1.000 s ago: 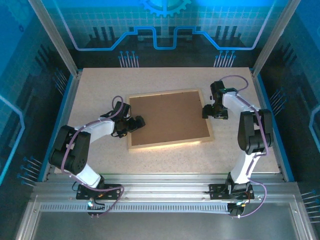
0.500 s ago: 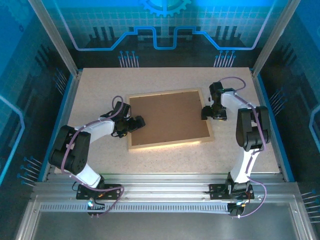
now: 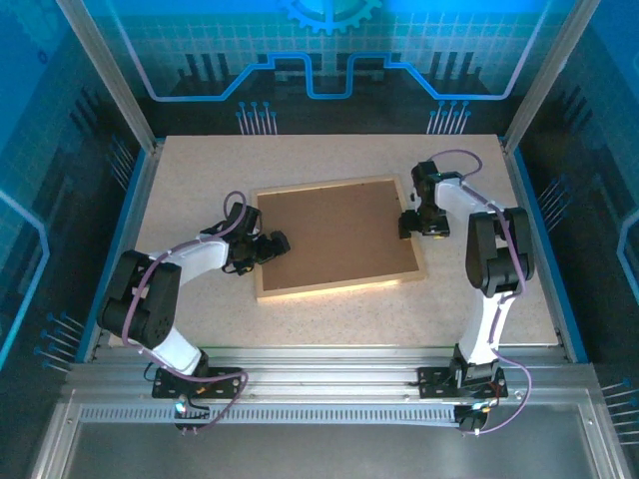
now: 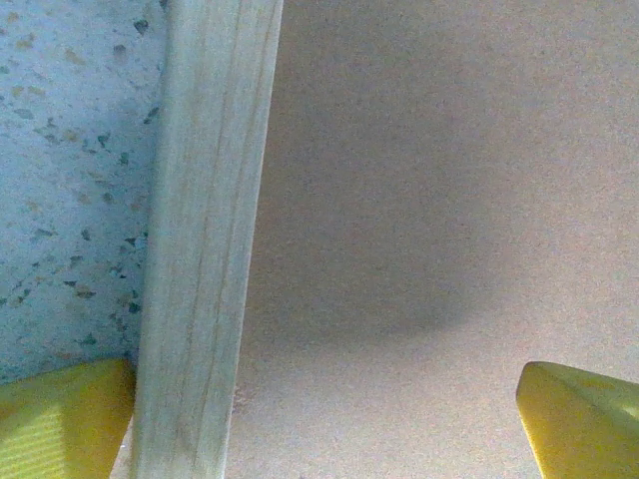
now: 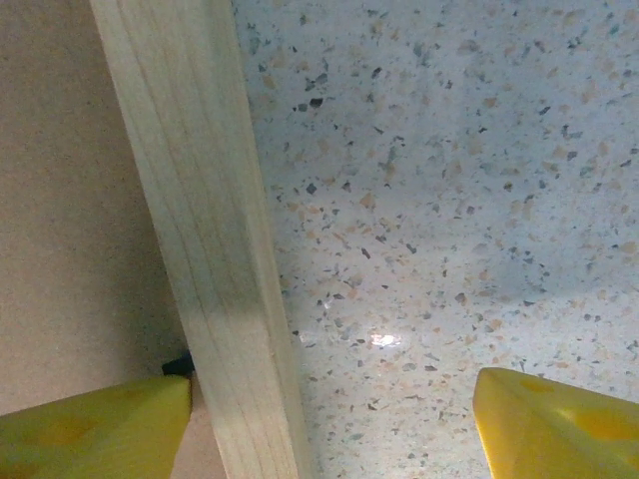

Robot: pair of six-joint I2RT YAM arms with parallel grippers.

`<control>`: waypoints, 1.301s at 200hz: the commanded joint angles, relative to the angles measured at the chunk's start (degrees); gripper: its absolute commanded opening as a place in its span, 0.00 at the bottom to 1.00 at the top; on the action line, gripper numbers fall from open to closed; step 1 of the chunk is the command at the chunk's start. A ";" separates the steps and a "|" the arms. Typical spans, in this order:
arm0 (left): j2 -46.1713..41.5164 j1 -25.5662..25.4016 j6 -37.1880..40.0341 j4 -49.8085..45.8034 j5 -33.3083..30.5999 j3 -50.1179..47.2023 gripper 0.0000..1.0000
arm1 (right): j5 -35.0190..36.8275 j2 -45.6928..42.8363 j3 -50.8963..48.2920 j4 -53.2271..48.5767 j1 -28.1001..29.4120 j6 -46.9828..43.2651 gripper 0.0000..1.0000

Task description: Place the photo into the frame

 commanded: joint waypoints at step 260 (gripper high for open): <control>-0.36 -1.15 1.17 0.43 2.71 1.82 0.99 | -2.93 2.30 -2.56 1.96 -0.84 -0.06 0.78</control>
